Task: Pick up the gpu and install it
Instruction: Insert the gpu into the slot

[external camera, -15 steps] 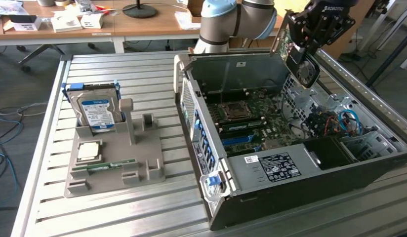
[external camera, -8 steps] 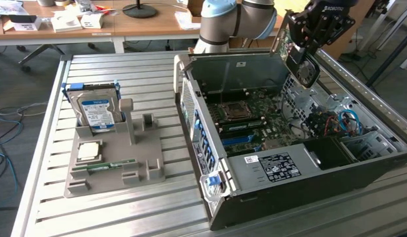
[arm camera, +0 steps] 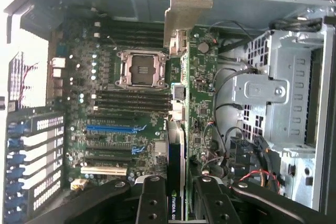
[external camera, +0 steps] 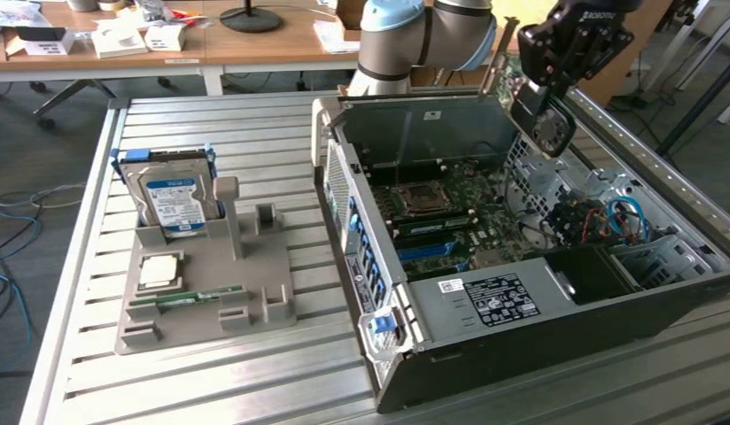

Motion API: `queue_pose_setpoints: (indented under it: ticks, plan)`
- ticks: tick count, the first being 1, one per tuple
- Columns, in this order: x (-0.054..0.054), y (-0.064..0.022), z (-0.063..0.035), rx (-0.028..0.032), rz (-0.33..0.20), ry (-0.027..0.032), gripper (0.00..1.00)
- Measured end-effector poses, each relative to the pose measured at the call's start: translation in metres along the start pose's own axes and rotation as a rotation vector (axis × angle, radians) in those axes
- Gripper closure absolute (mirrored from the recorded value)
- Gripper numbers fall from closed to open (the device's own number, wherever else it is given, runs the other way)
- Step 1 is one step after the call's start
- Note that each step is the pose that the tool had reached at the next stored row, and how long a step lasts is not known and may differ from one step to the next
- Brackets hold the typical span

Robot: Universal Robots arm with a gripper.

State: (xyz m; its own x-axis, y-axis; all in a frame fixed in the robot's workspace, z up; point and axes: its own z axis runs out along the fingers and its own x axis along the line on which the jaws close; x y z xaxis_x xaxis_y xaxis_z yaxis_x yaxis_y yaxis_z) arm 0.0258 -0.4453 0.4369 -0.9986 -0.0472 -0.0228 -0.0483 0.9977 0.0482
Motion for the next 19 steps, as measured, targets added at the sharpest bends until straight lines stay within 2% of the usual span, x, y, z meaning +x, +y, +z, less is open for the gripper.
queue_pose_setpoints:
  ticks: [19]
  plan:
    - [0.0006, 0.0, 0.001, 0.0042, -0.289, 0.0143, 0.74]
